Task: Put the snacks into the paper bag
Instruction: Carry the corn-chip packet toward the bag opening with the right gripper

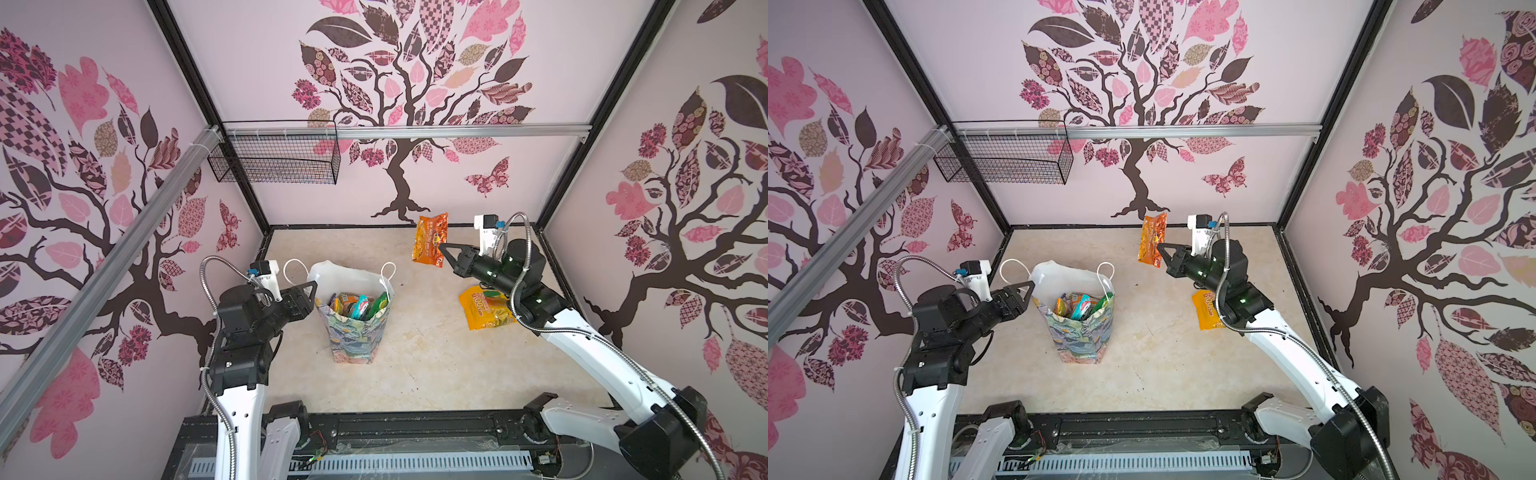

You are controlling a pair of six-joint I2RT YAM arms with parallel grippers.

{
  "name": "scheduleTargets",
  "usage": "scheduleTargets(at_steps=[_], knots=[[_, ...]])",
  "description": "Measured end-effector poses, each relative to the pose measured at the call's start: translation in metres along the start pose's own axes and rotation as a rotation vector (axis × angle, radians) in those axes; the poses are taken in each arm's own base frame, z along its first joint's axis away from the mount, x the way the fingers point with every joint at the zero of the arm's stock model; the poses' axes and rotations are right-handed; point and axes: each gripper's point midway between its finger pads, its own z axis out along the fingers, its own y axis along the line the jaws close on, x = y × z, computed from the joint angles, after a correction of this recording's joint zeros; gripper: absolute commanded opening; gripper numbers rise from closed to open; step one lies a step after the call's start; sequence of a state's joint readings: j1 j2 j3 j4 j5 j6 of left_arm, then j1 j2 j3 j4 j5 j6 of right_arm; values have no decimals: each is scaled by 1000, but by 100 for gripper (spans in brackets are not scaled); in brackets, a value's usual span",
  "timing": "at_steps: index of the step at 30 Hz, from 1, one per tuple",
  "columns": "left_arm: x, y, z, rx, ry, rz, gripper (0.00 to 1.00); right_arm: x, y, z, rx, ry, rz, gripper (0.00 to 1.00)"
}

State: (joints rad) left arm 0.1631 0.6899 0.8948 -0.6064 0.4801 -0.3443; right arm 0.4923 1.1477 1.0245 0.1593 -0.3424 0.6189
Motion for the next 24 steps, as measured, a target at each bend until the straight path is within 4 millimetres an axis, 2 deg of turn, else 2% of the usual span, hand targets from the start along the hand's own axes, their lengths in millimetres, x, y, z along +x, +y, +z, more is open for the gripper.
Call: scheduleTargets(at_steps=[9, 12, 17, 20, 24], knots=[[0, 0, 0, 0, 0, 0, 58, 9, 20, 0, -51, 35, -7, 0], [0, 0, 0, -1, 0, -1, 58, 3, 52, -1, -115, 37, -34, 0], [0, 1, 0, -3, -2, -1, 58, -36, 115, -15, -241, -47, -89, 0], [0, 1, 0, -3, -2, -2, 58, -52, 144, -21, -297, -86, -114, 0], [-1, 0, 0, 1, -2, -1, 58, -59, 168, -16, -331, -89, -144, 0]])
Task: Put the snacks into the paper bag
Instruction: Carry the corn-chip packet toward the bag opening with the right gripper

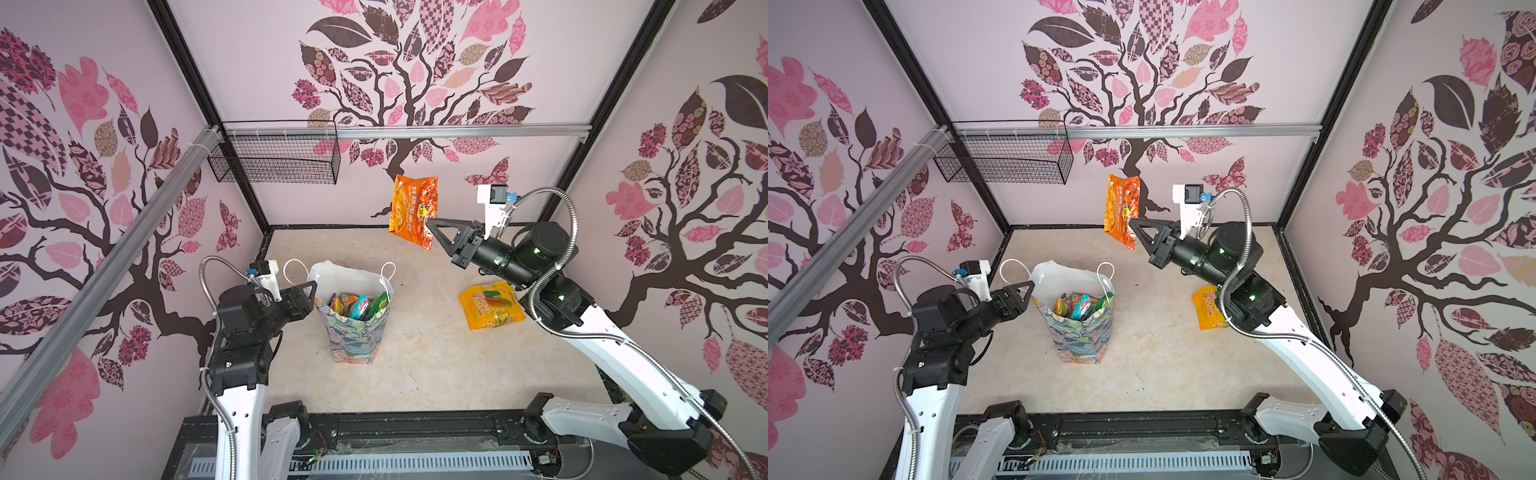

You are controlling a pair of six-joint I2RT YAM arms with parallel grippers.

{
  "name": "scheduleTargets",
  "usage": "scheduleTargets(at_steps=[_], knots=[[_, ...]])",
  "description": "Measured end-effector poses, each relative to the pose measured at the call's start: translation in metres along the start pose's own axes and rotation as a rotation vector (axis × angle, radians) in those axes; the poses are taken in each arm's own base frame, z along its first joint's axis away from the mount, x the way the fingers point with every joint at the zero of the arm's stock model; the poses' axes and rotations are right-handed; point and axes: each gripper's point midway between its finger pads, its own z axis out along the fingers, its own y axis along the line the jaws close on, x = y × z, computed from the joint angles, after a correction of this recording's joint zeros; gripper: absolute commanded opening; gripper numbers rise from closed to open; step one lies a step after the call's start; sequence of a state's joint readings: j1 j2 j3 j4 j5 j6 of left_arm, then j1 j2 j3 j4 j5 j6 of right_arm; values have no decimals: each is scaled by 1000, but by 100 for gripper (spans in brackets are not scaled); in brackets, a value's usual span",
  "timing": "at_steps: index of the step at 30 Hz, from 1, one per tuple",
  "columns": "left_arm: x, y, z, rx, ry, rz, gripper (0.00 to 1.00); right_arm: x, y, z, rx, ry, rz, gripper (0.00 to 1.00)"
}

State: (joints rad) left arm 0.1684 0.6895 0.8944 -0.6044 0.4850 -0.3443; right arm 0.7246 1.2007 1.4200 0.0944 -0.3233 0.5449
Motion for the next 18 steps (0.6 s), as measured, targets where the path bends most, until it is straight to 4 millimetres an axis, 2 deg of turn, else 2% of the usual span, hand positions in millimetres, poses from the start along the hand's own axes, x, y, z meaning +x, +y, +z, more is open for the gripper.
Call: scheduleTargets(at_steps=[4, 14, 18], knots=[[-1, 0, 0, 3, -4, 1, 57, 10, 11, 18, -20, 57, -13, 0], [-3, 0, 0, 6, -10, -9, 25, 38, 26, 40, -50, 182, -18, 0], [-3, 0, 0, 5, -10, -11, 18, 53, 22, 43, -44, 234, -11, 0]])
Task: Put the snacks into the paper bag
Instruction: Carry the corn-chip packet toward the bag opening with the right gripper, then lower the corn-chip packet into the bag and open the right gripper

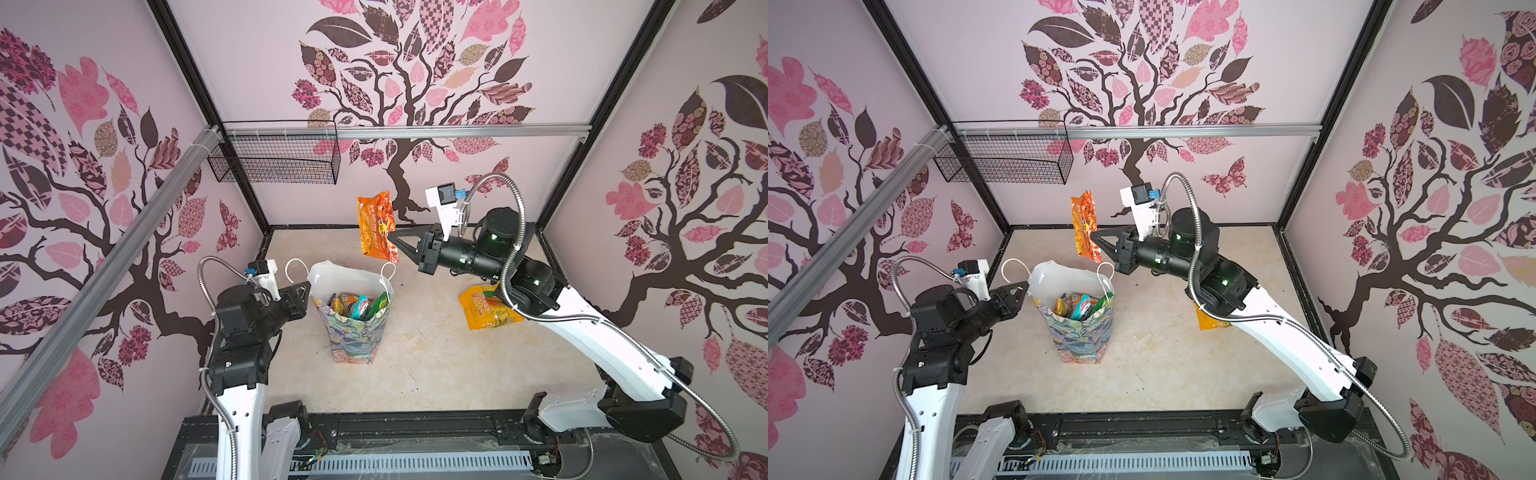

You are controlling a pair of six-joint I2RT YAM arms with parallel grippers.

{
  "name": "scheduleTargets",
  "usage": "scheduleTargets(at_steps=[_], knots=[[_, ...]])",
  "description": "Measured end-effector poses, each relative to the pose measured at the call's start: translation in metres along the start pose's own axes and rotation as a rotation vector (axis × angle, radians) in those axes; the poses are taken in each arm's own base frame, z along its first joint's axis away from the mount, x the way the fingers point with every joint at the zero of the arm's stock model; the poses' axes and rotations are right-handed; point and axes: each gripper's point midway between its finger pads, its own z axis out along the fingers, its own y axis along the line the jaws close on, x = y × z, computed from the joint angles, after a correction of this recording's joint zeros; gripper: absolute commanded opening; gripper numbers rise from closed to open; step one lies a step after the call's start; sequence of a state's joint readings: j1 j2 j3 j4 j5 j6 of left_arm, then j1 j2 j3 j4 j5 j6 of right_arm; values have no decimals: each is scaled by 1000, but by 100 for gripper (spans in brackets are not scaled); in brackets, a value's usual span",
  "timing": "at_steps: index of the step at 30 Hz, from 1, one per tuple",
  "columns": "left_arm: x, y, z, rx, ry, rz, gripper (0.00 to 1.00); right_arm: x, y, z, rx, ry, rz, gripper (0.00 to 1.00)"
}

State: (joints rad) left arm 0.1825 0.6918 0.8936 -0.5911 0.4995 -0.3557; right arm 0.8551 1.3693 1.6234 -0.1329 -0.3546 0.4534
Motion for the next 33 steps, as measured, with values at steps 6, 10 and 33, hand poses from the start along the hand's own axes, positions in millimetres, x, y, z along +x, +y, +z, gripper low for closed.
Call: scheduleTargets(at_steps=[6, 10, 33], knots=[[0, 0, 0, 1, 0, 0, 6, 22, -5, 5, 18, 81, 24, 0], [0, 0, 0, 1, 1, 5, 1, 37, -2, 8, 19, 131, 37, 0], [0, 0, 0, -1, 0, 5, 0, 99, -27, 24, 87, 333, 105, 0]])
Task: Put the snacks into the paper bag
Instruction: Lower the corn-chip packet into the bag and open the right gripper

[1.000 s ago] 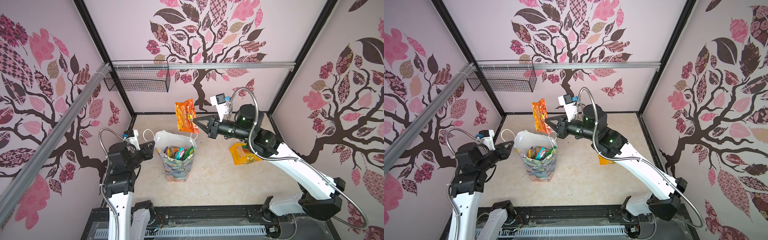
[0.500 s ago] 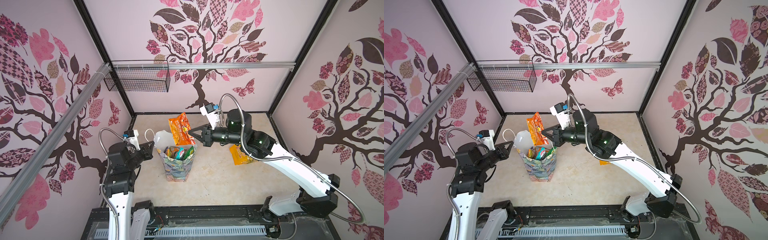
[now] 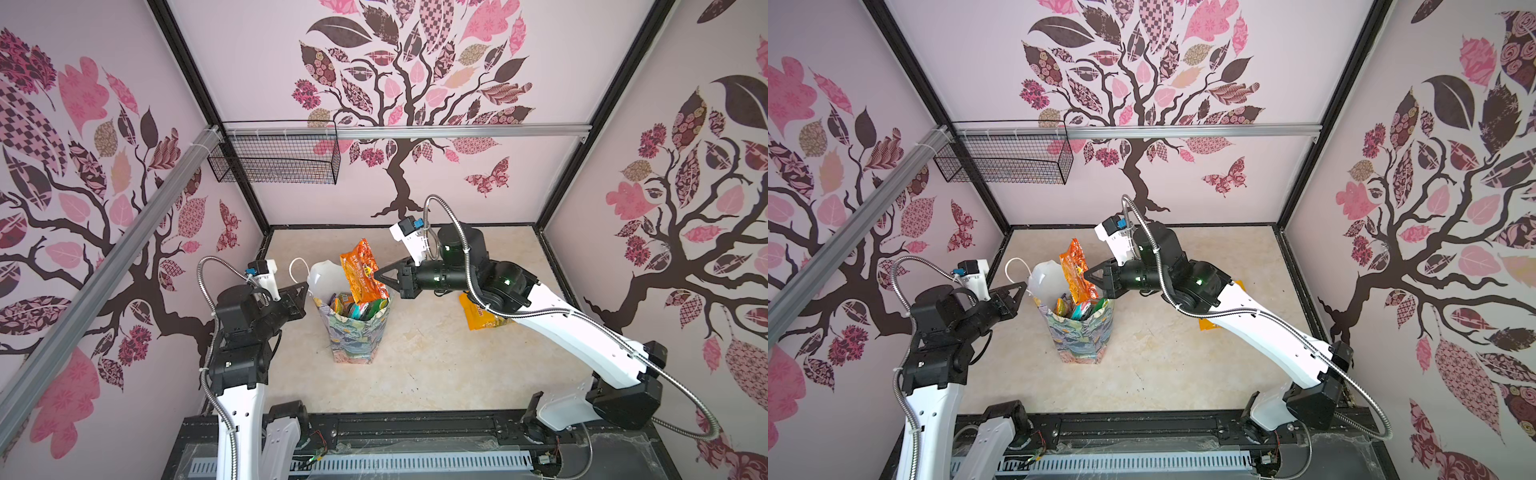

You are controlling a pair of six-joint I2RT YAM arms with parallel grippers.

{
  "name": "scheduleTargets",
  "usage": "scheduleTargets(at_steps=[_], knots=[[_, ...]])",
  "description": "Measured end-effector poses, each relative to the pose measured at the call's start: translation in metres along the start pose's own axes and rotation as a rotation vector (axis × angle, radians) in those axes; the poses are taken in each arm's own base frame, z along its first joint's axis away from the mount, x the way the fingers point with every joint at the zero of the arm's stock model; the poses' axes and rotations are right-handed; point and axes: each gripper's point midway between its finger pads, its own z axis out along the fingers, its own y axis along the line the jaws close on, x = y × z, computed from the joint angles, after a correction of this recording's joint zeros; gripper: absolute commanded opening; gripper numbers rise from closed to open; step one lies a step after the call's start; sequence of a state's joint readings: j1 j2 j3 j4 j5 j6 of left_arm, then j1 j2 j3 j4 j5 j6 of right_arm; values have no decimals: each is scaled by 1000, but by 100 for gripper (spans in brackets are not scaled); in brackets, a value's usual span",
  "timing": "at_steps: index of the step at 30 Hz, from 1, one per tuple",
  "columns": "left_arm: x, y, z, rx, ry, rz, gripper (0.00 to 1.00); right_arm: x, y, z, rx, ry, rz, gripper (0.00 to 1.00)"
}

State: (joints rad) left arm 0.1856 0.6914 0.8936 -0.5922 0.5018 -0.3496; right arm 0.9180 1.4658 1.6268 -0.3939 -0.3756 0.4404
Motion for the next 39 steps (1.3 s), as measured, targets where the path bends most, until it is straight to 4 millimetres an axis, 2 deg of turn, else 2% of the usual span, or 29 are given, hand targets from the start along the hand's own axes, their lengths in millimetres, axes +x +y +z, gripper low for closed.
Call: scheduleTargets(at_steps=[12, 19, 27, 30, 34, 39], knots=[[0, 0, -1, -1, -3, 1, 0, 26, -16, 27, 4, 101, 47, 0], [0, 0, -1, -1, -3, 0, 0, 32, -20, 44, -24, 125, 74, 0], [0, 0, -1, -2, -3, 0, 0, 48, -48, 69, 57, 176, 86, 1], [-1, 0, -1, -3, -3, 0, 0, 46, -55, 73, 94, 184, 70, 3], [-1, 0, -1, -3, -3, -1, 0, 37, -60, 68, 152, 172, 38, 7], [-1, 0, -1, -3, -3, -1, 0, 22, -65, 63, 221, 149, -11, 23]])
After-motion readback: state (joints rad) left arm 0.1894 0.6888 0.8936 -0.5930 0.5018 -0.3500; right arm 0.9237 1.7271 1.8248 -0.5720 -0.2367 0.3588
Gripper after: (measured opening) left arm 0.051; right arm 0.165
